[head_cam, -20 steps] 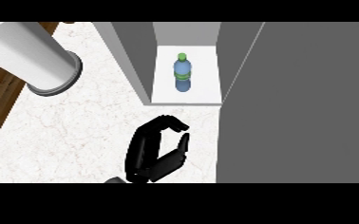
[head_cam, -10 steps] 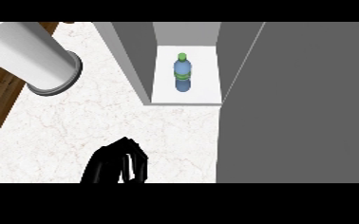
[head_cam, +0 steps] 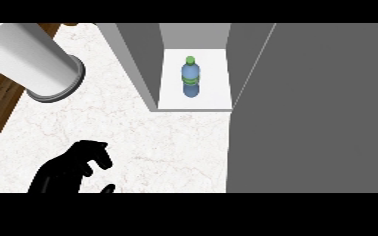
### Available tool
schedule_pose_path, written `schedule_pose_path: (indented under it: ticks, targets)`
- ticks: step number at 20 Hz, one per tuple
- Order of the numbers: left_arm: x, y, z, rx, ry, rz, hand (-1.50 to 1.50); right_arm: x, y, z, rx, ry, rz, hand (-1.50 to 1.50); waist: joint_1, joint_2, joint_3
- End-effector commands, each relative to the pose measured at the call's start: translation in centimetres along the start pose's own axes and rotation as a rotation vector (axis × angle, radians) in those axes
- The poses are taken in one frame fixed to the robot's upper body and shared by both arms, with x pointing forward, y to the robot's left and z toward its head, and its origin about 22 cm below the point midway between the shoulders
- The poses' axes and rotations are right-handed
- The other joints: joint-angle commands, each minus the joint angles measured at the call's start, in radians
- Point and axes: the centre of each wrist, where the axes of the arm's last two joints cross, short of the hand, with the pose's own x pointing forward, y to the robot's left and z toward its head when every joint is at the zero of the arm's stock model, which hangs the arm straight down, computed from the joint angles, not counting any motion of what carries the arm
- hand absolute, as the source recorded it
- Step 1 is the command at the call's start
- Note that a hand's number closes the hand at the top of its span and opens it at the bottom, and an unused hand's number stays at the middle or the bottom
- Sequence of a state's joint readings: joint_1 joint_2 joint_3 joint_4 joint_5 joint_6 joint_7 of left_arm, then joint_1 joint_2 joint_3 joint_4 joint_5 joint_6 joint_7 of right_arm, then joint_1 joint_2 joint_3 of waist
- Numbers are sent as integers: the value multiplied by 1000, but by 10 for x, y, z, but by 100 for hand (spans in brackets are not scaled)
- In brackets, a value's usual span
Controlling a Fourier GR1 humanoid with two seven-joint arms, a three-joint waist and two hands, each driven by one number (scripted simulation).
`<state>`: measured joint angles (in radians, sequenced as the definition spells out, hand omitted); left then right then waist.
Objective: Pick up the bottled water, place it into the cabinet and close the cabinet
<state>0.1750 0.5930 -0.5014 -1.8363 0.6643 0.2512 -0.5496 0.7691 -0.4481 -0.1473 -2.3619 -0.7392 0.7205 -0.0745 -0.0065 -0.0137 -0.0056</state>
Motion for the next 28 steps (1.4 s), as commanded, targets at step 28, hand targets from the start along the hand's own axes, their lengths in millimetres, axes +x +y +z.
schedule_pose_path:
  ticks: [28]
  targets:
    - [80, 93, 35, 55, 6, -48, -150, 25, 60, -94, 458, 24, 144, 150, 57, -24, -17]
